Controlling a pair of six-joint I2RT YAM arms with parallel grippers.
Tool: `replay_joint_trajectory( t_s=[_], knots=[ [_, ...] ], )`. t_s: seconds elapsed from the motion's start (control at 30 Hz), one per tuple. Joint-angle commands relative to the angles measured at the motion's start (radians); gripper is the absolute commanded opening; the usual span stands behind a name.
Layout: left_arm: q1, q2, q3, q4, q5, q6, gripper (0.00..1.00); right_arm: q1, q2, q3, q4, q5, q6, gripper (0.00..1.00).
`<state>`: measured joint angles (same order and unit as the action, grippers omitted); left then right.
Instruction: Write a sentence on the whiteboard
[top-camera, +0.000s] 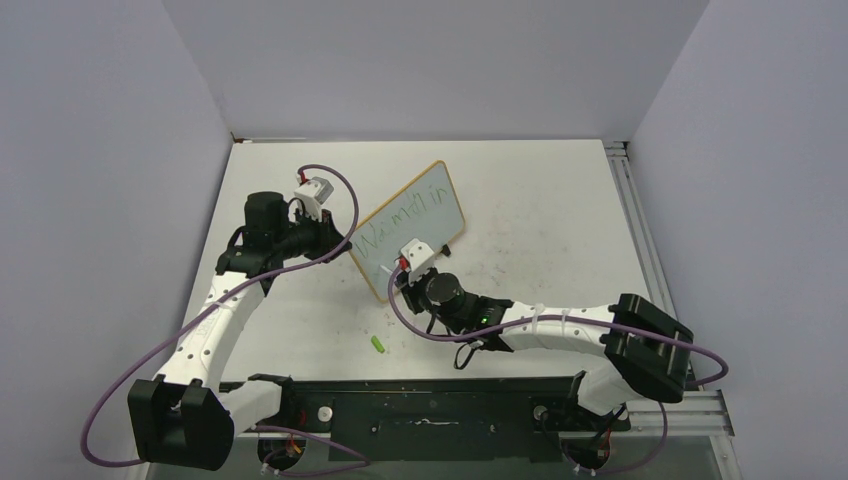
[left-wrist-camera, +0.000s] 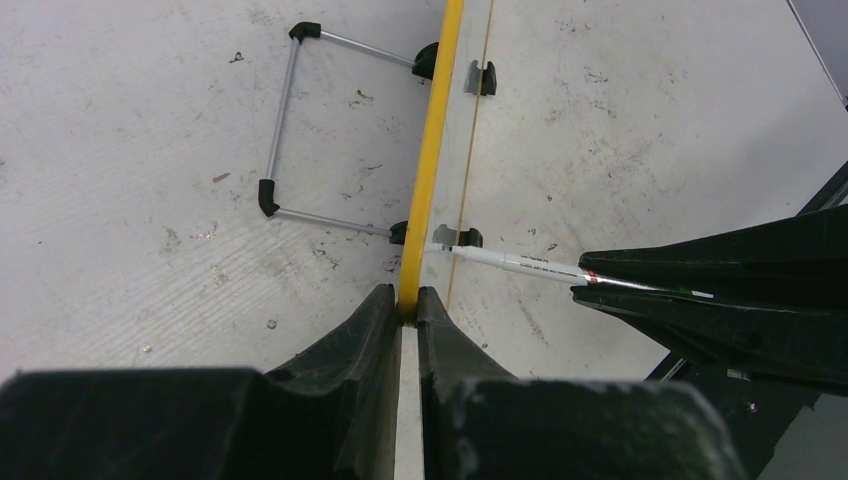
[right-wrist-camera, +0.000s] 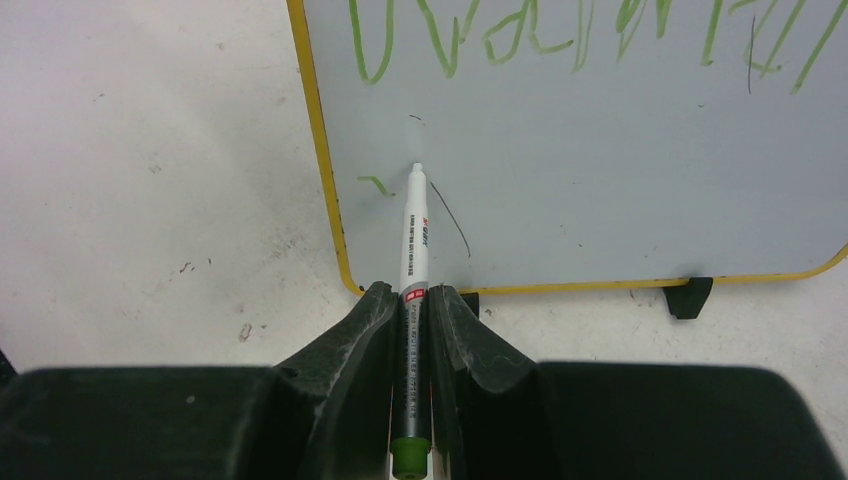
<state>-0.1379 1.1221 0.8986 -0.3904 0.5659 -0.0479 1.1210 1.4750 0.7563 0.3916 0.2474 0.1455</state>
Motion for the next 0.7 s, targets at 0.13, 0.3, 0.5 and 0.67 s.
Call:
replay_joint_trajectory(
  t_s=[0.13,0.3,0.5,0.67],
  knots=[
    [0.001,-0.007,0.016,-0.014,-0.018,0.013,0.0,0.018,0.019,0.007,0.042,0.003,0.019,0.05],
    [0.001,-0.009,0.016,-0.014,-0.017,0.012,0.0,0.044,0.021,-0.013,0.025,0.01,0.036,0.05],
    [0.001,-0.009,0.017,-0.014,-0.017,0.013,0.0,0.078,0.019,-0.043,0.001,0.019,0.069,0.05],
    [0.001,-0.008,0.016,-0.014,-0.016,0.013,0.0,0.096,0.001,-0.062,-0.014,0.039,0.081,0.05]
  ],
)
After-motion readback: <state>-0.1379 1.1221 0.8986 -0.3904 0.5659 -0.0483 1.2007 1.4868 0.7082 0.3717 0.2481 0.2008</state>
